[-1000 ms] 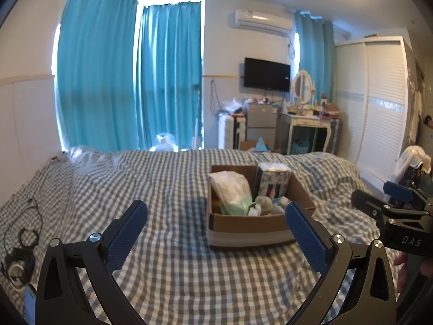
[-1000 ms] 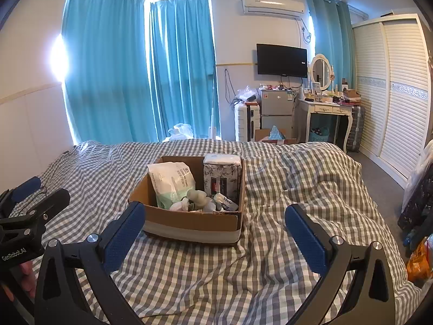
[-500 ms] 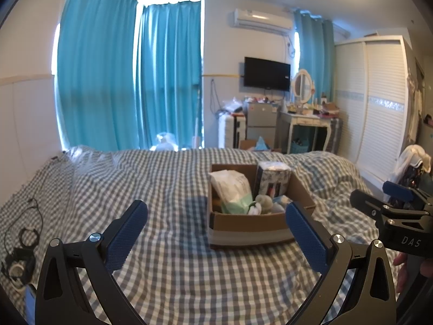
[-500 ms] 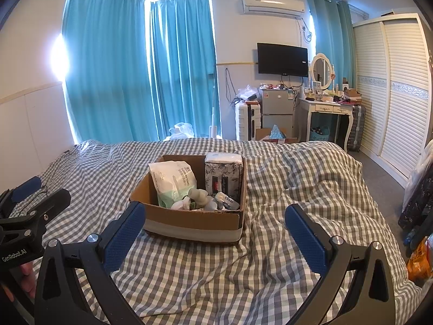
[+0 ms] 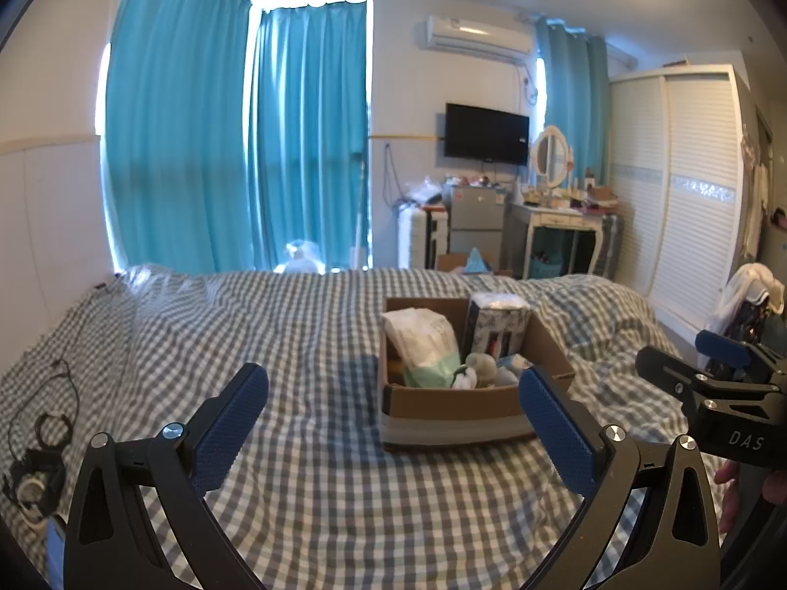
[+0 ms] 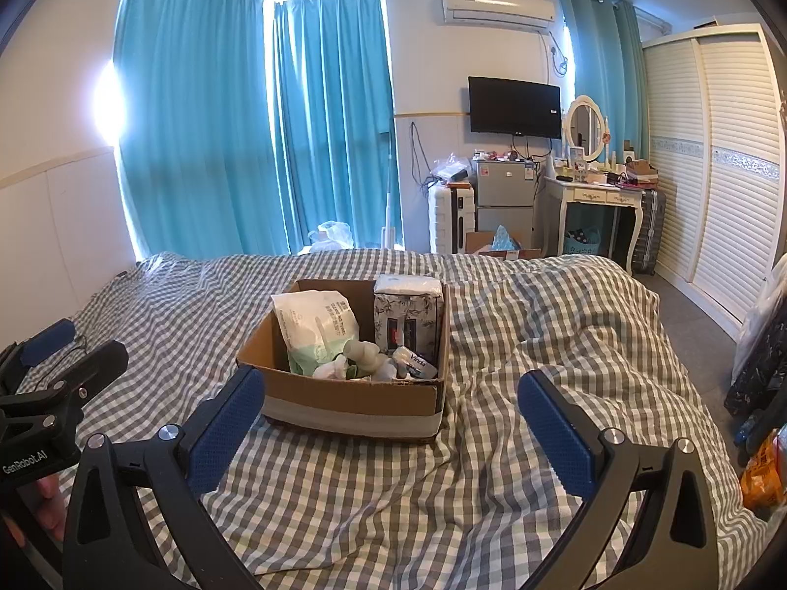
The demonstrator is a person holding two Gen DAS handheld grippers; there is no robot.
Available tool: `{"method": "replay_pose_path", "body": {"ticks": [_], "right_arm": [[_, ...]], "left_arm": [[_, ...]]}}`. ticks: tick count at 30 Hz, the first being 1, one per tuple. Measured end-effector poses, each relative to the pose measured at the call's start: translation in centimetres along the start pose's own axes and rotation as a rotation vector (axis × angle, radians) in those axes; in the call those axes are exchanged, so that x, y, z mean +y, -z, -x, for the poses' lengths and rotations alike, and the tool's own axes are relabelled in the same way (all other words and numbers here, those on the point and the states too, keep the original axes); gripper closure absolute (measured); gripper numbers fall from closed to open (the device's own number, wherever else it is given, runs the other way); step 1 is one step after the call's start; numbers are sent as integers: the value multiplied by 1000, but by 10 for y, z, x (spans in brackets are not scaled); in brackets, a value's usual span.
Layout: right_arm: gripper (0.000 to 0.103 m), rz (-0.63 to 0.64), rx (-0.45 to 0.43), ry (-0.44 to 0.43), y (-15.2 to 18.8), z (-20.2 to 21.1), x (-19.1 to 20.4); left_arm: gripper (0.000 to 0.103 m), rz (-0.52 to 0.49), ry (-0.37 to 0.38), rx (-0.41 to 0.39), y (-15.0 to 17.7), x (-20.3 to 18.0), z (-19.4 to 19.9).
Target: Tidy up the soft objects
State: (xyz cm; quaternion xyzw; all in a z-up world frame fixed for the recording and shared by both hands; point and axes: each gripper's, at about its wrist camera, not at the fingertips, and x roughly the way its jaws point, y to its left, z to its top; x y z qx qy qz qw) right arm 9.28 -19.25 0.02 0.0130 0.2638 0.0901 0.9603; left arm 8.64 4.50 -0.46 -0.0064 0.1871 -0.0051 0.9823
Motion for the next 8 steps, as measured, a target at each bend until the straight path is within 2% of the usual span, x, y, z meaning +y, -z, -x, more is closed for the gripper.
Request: {"method": "replay_pose_path", "body": {"ticks": [8], "right_arm": [[0, 0, 9, -7, 2, -2, 3]], "left_arm": [[0, -13, 1, -4, 1, -3, 3]]}}
